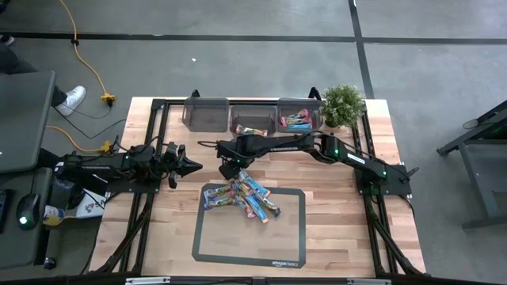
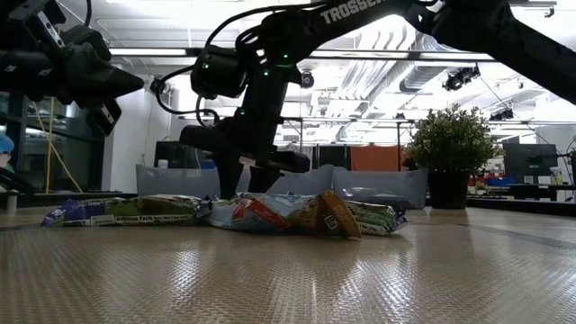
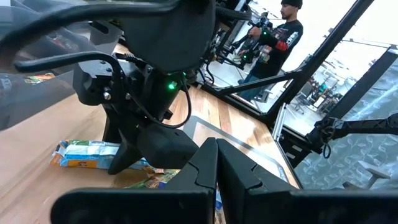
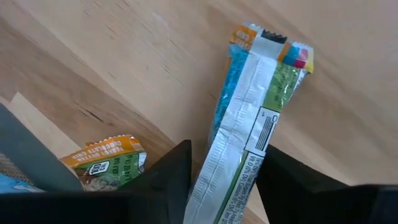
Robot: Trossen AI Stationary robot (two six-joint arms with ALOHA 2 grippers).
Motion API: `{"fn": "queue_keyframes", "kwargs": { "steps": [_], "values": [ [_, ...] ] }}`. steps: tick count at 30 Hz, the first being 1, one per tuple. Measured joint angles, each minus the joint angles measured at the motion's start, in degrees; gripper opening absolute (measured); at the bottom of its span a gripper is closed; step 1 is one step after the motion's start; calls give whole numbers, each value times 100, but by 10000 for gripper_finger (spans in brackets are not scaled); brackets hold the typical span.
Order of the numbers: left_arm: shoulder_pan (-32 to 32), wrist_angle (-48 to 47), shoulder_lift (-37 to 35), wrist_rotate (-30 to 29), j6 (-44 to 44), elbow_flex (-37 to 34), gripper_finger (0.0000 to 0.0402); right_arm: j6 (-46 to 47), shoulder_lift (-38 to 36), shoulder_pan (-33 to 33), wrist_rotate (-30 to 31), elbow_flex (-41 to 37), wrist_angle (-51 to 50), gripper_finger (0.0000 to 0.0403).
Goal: Pick and place Granola Bars by type
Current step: Put the yellow granola bar into the center black bin
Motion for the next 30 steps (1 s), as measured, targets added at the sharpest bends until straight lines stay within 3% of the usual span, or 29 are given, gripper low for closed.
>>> {"fn": "queue_keyframes", "kwargs": {
  "steps": [17, 30],
  "values": [
    [2, 0, 0, 0, -2, 0, 1, -130, -135, -81, -148, -13, 372, 71],
    [1, 0, 0, 0, -7, 0, 1, -483, -244, -225, -516, 66, 440, 46]
  ]
}}
